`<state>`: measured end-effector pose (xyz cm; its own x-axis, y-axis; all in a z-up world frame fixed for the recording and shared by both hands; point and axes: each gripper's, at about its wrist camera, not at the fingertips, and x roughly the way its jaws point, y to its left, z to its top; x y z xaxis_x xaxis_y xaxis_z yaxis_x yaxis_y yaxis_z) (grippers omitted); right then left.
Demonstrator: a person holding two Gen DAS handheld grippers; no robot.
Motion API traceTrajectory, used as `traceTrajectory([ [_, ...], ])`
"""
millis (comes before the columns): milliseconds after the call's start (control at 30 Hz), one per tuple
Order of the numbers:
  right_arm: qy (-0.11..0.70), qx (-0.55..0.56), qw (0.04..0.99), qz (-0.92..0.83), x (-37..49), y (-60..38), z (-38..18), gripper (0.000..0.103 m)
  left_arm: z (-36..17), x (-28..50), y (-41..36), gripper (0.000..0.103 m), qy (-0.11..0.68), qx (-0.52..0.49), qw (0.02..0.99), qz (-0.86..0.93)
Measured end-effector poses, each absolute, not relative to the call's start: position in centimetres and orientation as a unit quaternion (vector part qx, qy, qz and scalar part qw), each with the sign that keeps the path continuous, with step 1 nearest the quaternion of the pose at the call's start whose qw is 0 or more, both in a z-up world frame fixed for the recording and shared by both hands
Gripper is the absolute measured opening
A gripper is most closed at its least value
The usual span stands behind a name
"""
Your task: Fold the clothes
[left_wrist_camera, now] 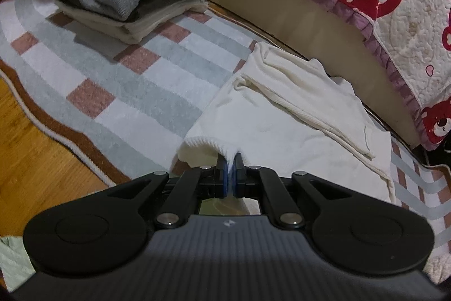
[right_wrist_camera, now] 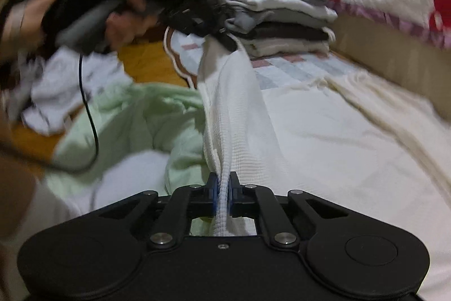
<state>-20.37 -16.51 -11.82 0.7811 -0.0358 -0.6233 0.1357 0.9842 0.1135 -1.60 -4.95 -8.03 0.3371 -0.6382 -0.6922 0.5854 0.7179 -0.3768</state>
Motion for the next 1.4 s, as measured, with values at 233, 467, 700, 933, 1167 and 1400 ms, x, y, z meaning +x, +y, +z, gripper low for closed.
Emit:
traceTrajectory([
  [233, 0.284, 0.179, 0.940, -0.065, -21.2, -24.8, -8.7, 0.007, -5.2, -0.1, -9.6, 0.003, 0.414, -0.012, 0.814, -0.407],
  [467, 0.315, 0.160, 0.931, -0.094, -17.6, -39.8, -6.8, 0.007, -2.3, 1.6, -24.0, 0.003, 0.365, 0.054, 0.815, -0.447],
  [700, 0.336, 0.182, 0.894, -0.233, -13.8, -55.1, -7.4, 0.042, -7.3, 6.0, -35.7, 0.021, 0.354, 0.054, 0.836, -0.416],
  [933, 0.292, 0.190, 0.895, -0.279, -22.6, -49.2, -10.3, 0.042, -13.9, 3.8, -31.9, 0.022, 0.420, -0.008, 0.793, -0.441],
  [1167, 0.390, 0.021, 0.908, -0.155, -26.1, -36.3, -14.0, 0.045, -14.6, -3.5, -28.2, 0.024, 0.435, -0.016, 0.753, -0.494],
  [1400, 0.405, -0.038, 0.904, -0.134, -23.2, -34.0, -16.0, 0.055, -12.2, -10.1, -27.3, 0.030, 0.427, 0.030, 0.735, -0.527],
])
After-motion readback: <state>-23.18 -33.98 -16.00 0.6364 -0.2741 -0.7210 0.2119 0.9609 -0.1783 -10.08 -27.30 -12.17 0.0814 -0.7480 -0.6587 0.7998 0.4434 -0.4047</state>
